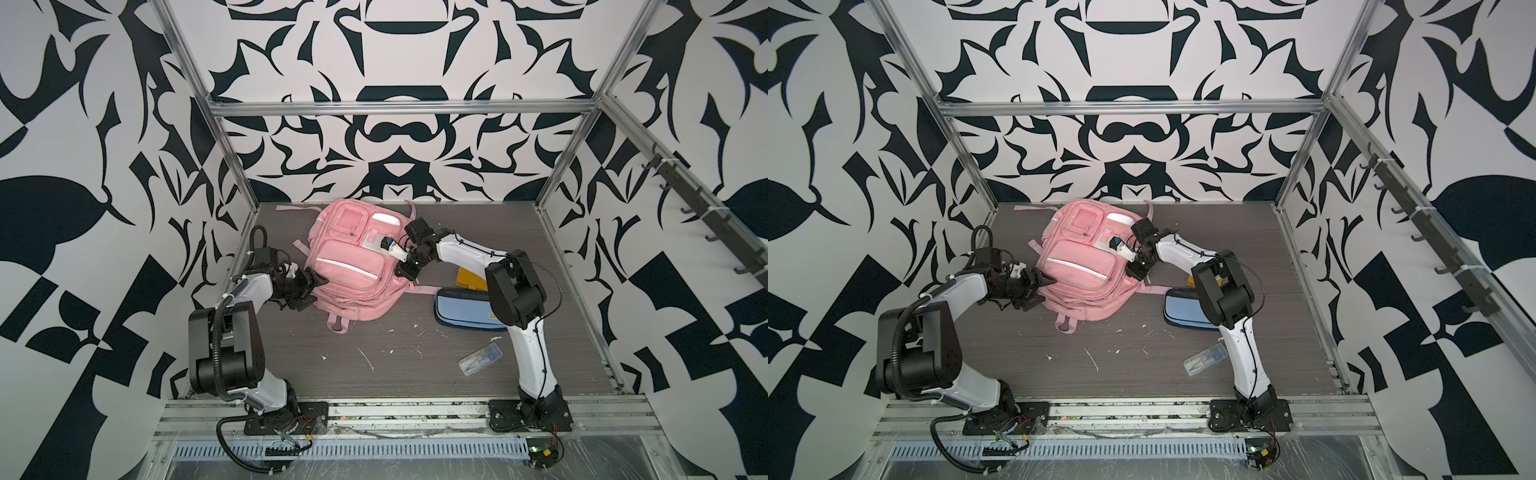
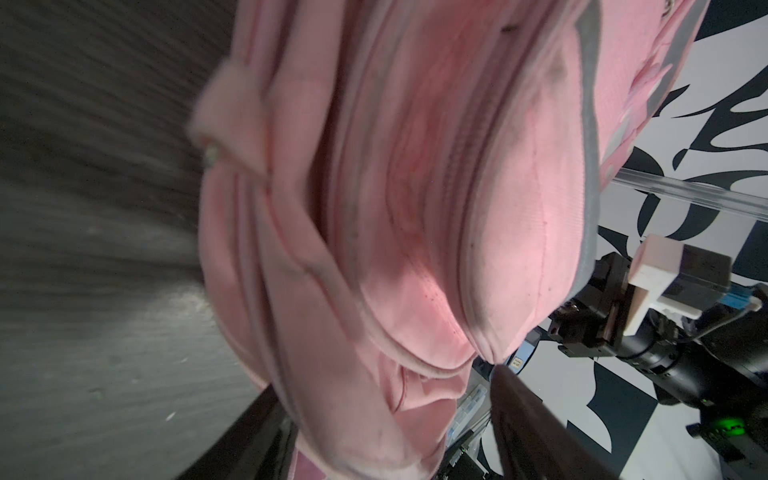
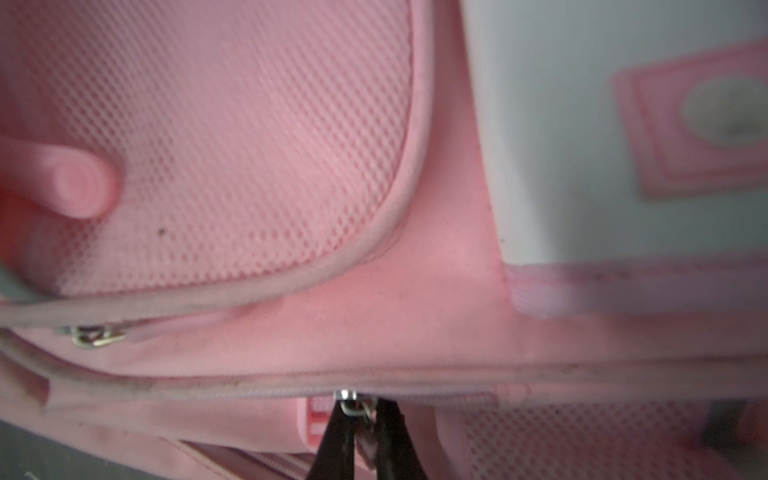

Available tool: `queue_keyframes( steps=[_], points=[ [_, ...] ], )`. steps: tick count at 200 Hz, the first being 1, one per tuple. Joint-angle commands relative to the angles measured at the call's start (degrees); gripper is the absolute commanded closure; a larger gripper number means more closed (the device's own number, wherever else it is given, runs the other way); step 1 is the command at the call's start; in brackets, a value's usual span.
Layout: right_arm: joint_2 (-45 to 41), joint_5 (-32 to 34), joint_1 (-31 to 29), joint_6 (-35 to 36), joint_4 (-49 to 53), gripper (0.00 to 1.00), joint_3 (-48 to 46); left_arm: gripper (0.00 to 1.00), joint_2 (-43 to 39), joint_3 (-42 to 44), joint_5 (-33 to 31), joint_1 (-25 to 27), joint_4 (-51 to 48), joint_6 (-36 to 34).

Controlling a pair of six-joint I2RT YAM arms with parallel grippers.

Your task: Pack the student bag

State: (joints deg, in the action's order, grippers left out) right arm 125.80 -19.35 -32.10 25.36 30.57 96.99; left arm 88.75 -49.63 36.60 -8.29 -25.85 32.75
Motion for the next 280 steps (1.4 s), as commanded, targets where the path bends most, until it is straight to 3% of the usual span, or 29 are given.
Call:
queue_keyframes(
  steps=[1, 30, 48, 87, 107, 125, 168, 209, 280],
  points=[
    [-4.77, 5.32, -0.73, -0.49, -1.82, 1.00, -2.23, 0.27, -1.65, 2.23, 2.06, 0.10, -0.61, 0.26],
    [-9.78, 11.46, -3.34, 2.84, -1.47, 1.00, -8.40, 0.31, -4.11, 5.98, 2.49, 0.32, 1.34, 2.46],
    [-11.35, 14.28, -4.84, 3.39, -1.68, 1.00, -11.08, 0.33, -10.01, 9.19, 1.08, 1.00, 1.48, 3.84],
    [-12.77, 14.60, -2.86, -1.79, -2.48, 1.00, -11.79, 0.36, -29.19, 7.16, -13.34, 6.55, -9.98, 0.90],
    [-12.31, 14.87, -2.62, -2.70, -1.52, 1.00, -10.65, 0.36, -32.67, 4.31, -15.52, 7.91, -9.73, -1.61],
    [-11.89, 14.74, -1.82, -4.72, -0.55, 1.00, -9.56, 0.32, -27.66, 1.06, -13.33, 7.92, -7.86, -4.41],
    [-12.16, 13.00, 1.52, -9.55, 1.04, 1.00, -8.86, 0.26, -5.83, -14.08, -6.13, 9.31, -4.02, -9.01],
    [-10.02, 12.73, 2.48, -9.10, 5.00, 1.00, -4.95, 0.25, 13.12, -35.61, -10.28, 15.90, -15.06, -22.68],
    [-5.83, 13.23, 3.36, -13.26, 10.32, 1.00, 1.87, 0.23, 29.25, -45.72, -14.96, 21.35, -16.19, -27.71]
  ],
)
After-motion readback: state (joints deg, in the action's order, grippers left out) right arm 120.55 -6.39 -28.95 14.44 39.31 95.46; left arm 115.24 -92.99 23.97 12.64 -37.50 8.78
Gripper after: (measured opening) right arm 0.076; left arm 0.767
